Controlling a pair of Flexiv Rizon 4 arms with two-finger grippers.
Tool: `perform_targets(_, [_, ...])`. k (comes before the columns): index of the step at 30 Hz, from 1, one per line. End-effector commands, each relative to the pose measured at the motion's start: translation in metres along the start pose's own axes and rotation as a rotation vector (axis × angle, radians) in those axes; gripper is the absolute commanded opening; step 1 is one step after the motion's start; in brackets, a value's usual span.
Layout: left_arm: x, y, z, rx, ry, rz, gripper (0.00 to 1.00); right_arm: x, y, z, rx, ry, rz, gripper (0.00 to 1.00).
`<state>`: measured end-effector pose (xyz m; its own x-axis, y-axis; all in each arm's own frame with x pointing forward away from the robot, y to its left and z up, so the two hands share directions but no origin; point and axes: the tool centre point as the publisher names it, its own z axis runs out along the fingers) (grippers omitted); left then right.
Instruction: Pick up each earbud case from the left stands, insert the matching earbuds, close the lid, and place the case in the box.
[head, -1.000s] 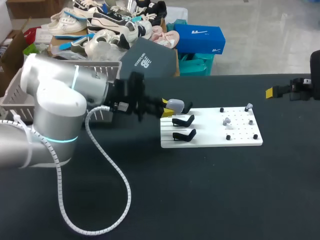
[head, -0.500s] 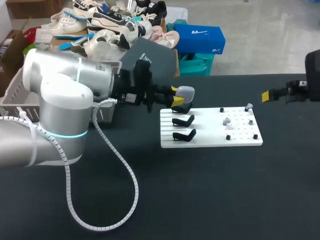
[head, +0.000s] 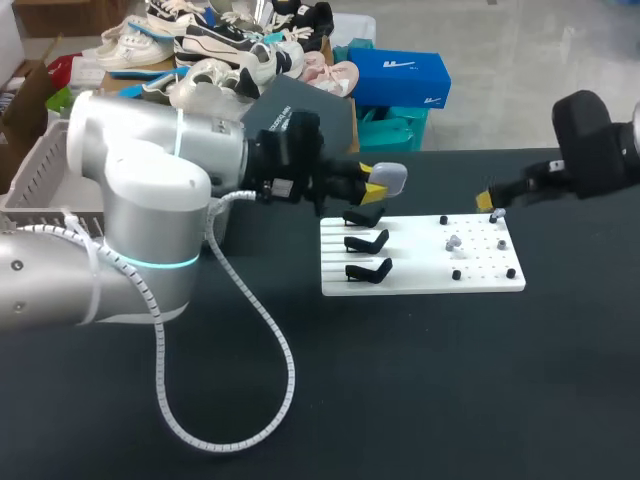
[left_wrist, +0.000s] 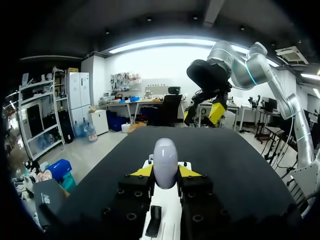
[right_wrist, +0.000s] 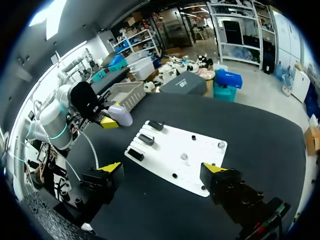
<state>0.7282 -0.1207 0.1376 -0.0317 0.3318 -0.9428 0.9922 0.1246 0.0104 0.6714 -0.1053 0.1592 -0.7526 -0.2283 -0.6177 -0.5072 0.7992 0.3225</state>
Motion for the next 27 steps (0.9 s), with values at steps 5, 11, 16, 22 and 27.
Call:
perform_targets(5, [-0.014, -0.001, 0.025, -0.008, 0.007, 0.008, 0.0, -0.005, 0.014, 0.016, -0.047, 0.018, -0.035, 1.0])
perform_targets(11, [-0.013, -0.009, 0.037, -0.017, 0.03, 0.003, 0.0, -0.009, 0.02, 0.028, -0.085, 0.028, -0.054, 1.0])
perform_targets(16, [-0.013, -0.017, 0.037, -0.009, 0.036, 0.016, 0.0, -0.012, 0.022, 0.033, -0.098, 0.035, -0.066, 1.0])
perform_targets(22, [-0.013, -0.025, 0.037, 0.008, 0.031, 0.047, 0.0, -0.016, 0.021, 0.037, -0.107, 0.041, -0.074, 1.0])
perform_targets(27, [-0.014, -0.031, 0.035, 0.018, 0.027, 0.055, 0.0, -0.017, 0.019, 0.039, -0.114, 0.043, -0.079, 1.0])
